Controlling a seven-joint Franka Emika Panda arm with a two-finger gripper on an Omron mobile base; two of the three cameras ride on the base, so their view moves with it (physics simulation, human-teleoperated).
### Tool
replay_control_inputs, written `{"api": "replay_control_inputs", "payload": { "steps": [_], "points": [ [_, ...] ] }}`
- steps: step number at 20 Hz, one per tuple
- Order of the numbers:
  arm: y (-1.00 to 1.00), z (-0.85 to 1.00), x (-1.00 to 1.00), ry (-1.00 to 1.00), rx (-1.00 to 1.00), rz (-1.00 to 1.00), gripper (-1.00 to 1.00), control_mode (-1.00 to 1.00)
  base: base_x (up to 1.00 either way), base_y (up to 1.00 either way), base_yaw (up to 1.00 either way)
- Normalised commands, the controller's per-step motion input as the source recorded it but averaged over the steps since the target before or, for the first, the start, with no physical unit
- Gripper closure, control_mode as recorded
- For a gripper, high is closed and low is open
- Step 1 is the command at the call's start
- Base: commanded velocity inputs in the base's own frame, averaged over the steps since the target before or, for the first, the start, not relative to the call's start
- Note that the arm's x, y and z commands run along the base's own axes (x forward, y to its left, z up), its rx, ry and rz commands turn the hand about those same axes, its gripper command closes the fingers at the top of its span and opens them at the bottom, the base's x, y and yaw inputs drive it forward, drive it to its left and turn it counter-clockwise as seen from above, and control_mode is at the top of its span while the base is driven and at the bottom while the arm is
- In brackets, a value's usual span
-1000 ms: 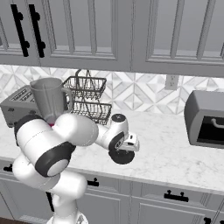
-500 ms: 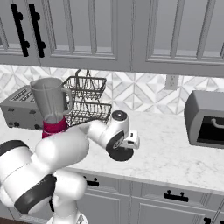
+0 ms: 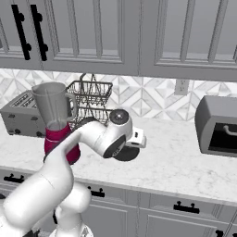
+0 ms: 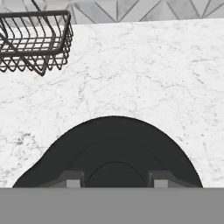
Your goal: Close the lid blender by securely placing the lid on top.
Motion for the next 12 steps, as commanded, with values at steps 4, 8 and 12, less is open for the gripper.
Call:
{"api": "replay_control_inputs", "payload": {
  "steps": [4, 8, 12],
  "points": [
    [0.00, 1.00, -0.29, -0.05, 0.00, 0.00, 1.00, -1.00, 0.00, 0.00, 0.00],
    [0.06, 1.00, -0.18, -0.06, 0.00, 0.00, 1.00, -1.00, 0.00, 0.00, 0.00],
    [0.20, 1.00, -0.14, -0.09, 0.00, 0.00, 1.00, -1.00, 0.00, 0.00, 0.00]
  ]
}}
